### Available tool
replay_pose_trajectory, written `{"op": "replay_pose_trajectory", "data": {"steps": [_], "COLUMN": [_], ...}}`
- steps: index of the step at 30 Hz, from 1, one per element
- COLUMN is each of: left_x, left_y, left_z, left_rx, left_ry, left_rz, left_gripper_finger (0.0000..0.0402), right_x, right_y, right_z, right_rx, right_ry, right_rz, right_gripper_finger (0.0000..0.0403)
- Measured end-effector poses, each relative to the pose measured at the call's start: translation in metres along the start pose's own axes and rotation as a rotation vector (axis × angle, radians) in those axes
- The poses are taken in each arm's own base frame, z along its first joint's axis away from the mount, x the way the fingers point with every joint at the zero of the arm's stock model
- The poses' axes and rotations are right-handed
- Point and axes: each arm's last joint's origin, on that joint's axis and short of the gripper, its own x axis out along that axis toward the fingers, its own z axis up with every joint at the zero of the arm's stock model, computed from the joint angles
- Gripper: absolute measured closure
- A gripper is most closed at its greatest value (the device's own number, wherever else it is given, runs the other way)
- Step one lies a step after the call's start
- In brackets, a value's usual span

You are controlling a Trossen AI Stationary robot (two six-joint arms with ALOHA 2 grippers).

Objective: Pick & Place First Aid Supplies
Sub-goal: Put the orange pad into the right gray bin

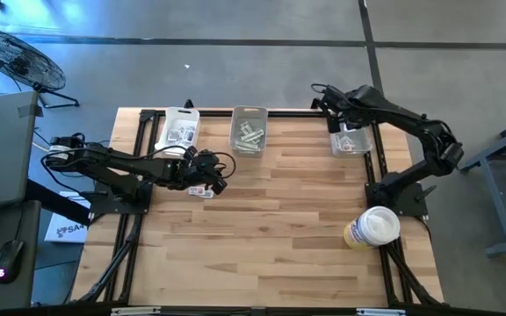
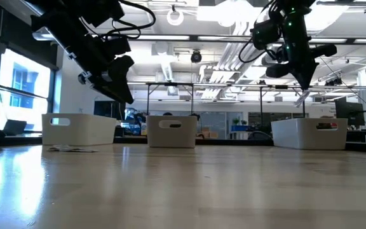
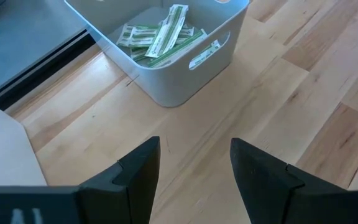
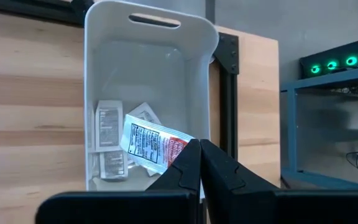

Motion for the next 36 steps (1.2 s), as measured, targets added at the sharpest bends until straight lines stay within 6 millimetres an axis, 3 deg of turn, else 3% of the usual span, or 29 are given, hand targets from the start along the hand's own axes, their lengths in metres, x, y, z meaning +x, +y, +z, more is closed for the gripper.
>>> {"op": "replay_pose_trajectory", "data": {"steps": [8,26,36], "left_x": [0.0,0.0,0.0], "left_y": [0.0,0.0,-0.002], "left_z": [0.0,0.0,0.0], "left_rx": [-0.001,-0.001,-0.01], "left_ry": [0.002,0.009,0.024], "left_rz": [-0.003,-0.016,-0.061], "left_gripper_finger": [0.0209,0.0209,0.0209], "right_x": [0.003,0.047,0.057], "right_y": [0.004,0.039,0.048], "right_z": [0.001,0.01,0.01], "right_rx": [-0.003,-0.103,-0.132], "right_ry": [0.015,0.136,0.185], "right_rz": [0.0,-0.106,-0.1], "right_gripper_finger": [0.0403,0.0403,0.0403]}}
